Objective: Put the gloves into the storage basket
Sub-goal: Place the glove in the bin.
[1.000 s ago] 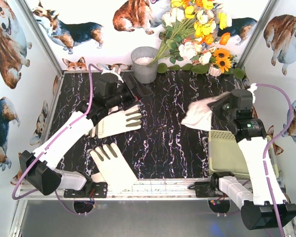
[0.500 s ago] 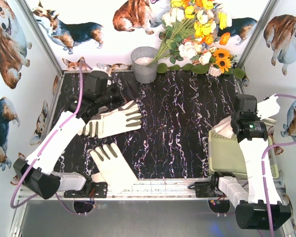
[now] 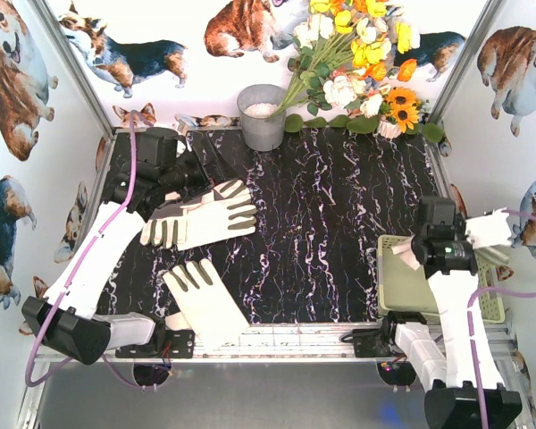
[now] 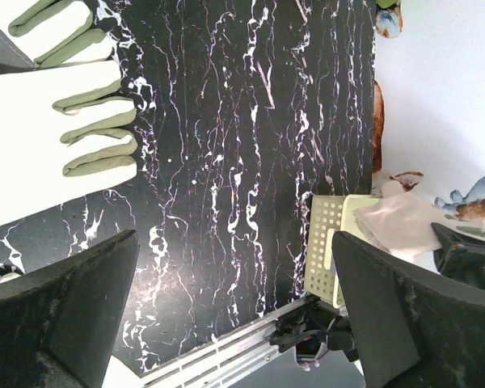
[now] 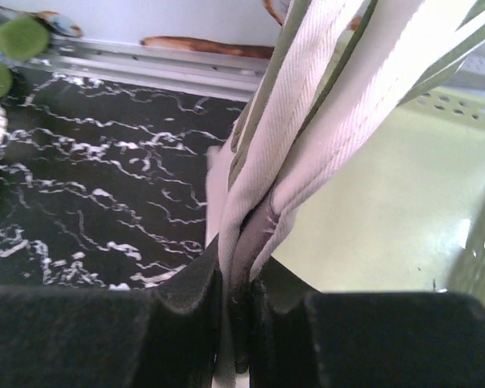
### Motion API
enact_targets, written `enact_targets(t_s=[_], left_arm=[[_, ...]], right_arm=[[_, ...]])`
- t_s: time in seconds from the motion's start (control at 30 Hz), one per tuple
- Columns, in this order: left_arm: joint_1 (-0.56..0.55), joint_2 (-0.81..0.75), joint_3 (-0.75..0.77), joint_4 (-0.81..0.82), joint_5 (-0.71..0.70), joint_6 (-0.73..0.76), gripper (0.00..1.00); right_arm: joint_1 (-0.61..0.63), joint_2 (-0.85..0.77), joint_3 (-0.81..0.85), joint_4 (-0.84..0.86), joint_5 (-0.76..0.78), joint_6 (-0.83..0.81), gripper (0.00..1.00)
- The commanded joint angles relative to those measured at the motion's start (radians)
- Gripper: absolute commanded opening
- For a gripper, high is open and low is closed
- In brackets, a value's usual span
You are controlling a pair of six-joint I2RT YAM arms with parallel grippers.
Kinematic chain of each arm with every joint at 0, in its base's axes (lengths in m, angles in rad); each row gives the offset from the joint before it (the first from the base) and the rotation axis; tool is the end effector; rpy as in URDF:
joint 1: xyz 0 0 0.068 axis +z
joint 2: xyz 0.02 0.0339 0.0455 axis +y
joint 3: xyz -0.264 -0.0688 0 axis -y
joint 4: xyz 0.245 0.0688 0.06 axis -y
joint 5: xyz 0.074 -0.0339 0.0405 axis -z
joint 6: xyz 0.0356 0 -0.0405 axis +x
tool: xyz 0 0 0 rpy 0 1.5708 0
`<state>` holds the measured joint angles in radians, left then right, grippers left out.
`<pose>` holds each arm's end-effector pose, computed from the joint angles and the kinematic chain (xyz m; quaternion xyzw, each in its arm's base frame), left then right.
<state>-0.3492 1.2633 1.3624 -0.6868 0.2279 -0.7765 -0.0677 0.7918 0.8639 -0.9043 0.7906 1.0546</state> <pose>0.2495 -0.0994 0.3888 -0.1333 0.8674 -0.3350 0.3431 0.1392 -0.0348 0.3056 0.5757 0.6547 -0.1585 0.4635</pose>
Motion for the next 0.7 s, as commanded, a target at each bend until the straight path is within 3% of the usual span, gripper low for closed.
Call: enact_targets(t_s=[0.0, 0.3, 0.67], left_arm=[[0.026, 0.016, 0.02, -0.012, 0.058, 0.048, 1.0], [0.049, 0.027, 0.012, -0.017, 0.094, 0.075, 1.0], [0.078, 0.027, 0.002, -0.019, 0.122, 0.094, 1.0]], right_arm=[[-0.003, -0.042, -0.065, -0.048, 0.066, 0.152, 0.0], [-0.003, -0.019, -0.133, -0.215, 0.049, 0.335, 0.0], [-0.003, -0.006, -0.252, -0.266, 0.008, 0.508, 0.0]])
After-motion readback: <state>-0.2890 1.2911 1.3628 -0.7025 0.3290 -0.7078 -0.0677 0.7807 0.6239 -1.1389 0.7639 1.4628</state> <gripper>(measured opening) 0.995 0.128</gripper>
